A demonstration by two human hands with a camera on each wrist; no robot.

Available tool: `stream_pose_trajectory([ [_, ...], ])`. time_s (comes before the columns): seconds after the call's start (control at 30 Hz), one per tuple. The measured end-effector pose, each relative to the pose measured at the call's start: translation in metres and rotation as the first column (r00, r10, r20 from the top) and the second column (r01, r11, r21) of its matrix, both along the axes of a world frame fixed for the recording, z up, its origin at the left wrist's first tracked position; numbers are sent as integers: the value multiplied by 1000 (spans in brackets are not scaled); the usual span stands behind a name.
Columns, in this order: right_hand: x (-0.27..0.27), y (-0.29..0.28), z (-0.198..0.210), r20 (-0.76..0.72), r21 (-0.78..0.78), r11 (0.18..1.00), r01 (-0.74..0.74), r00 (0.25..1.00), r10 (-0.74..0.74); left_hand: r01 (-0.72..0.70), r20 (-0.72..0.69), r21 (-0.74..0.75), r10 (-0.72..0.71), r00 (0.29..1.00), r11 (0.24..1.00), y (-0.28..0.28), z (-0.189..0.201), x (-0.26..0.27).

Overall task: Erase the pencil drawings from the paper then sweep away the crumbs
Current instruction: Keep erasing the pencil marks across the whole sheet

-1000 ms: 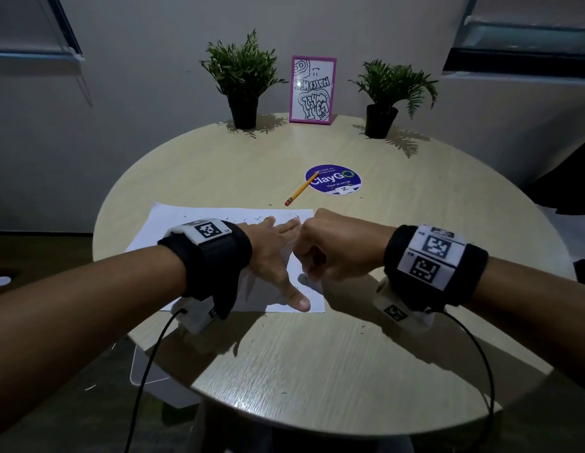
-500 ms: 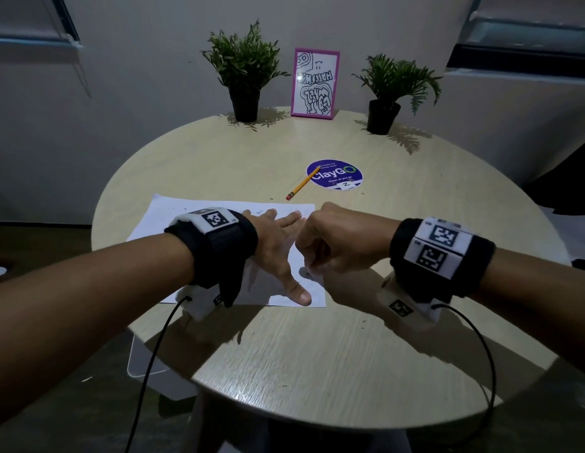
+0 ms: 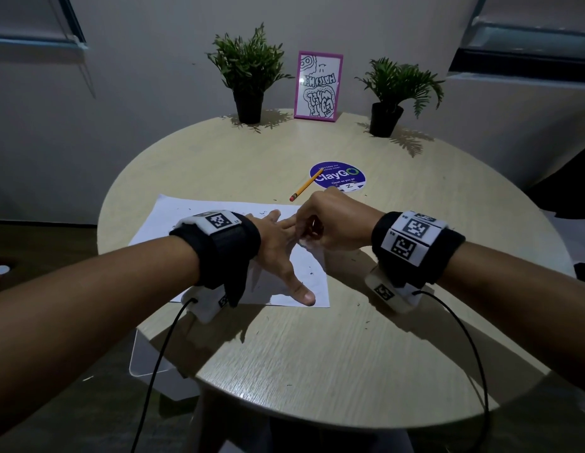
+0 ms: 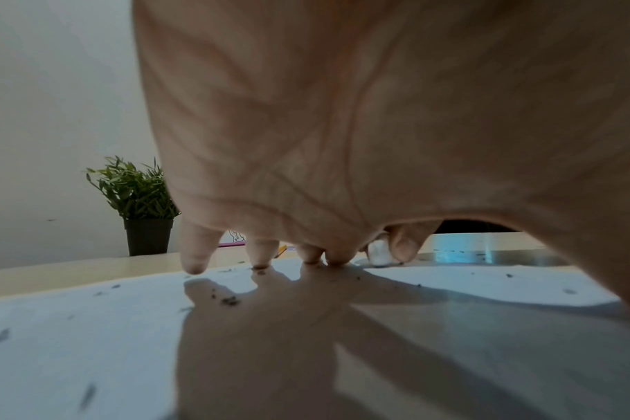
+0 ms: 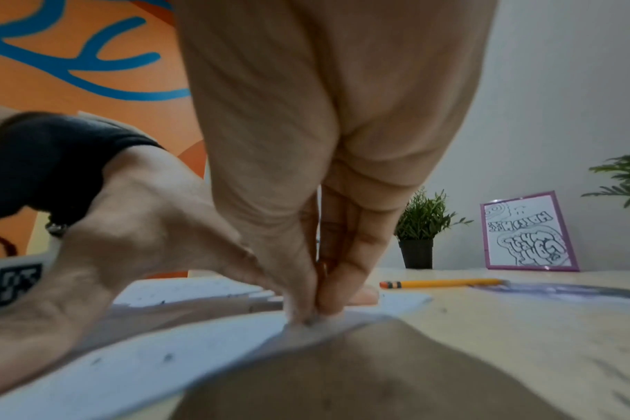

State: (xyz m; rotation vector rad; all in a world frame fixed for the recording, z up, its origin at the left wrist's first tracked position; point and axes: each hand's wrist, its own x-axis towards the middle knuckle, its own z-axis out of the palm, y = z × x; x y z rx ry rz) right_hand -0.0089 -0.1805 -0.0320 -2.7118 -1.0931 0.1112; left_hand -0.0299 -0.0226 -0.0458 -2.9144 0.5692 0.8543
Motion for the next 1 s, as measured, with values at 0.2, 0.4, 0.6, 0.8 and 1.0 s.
stream_pose_trajectory([
  [0.2,2,-3,-1,12,20,1000,17,1000,-17,-4,-16,4,4,1000,1000,1,-1,2],
  [0.4,-13,-4,12,-208,-99,987,-123,973,101,10,-22,41,-9,1000,999,1,-3,6],
  [0.6,-3,-2,7,-43,-27,999,-44,998,43,-9,-29,28,10,1000,1000,3,-4,5],
  [0.8,-26,-8,13,-201,-75,988,-136,972,119,13,-28,83,-11,1000,996,-1,-1,5],
  [1.0,-7,8,9,9,-66,995,-74,997,74,25,-3,108,-25,1000,994,-5,7,-2],
])
